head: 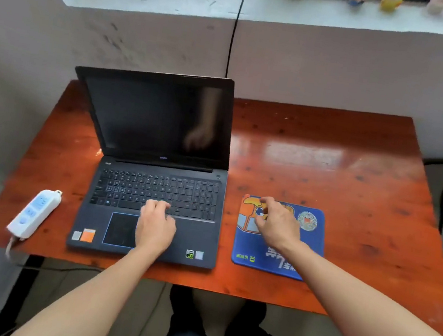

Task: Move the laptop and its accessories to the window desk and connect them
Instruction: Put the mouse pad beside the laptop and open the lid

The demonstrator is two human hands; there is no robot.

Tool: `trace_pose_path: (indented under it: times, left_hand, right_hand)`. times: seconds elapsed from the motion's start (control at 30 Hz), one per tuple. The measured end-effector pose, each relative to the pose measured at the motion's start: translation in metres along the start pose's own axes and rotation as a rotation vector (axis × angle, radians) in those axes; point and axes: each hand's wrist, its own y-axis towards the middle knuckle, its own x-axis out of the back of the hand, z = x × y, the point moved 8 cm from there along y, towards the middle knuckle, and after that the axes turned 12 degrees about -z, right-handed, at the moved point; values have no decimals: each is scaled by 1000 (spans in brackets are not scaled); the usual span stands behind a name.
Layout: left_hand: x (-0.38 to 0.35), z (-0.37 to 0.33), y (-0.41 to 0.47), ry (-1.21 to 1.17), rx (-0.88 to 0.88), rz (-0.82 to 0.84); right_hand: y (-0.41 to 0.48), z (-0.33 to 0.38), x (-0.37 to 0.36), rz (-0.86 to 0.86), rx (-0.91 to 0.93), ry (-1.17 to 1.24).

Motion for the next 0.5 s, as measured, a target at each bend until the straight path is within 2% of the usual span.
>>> trace_pose_path:
  times: [0.17, 0.33, 0.5]
  left_hand:
    - [44, 112, 10, 200, 276, 21]
    - [53, 164, 21, 330, 247, 122]
    - [44, 203, 41, 194, 295, 227]
  right_hand:
    - [-11, 52, -64, 183, -76, 115]
    - [-20, 70, -94, 158, -165, 90]
    - [-28, 74, -97, 82, -233, 61]
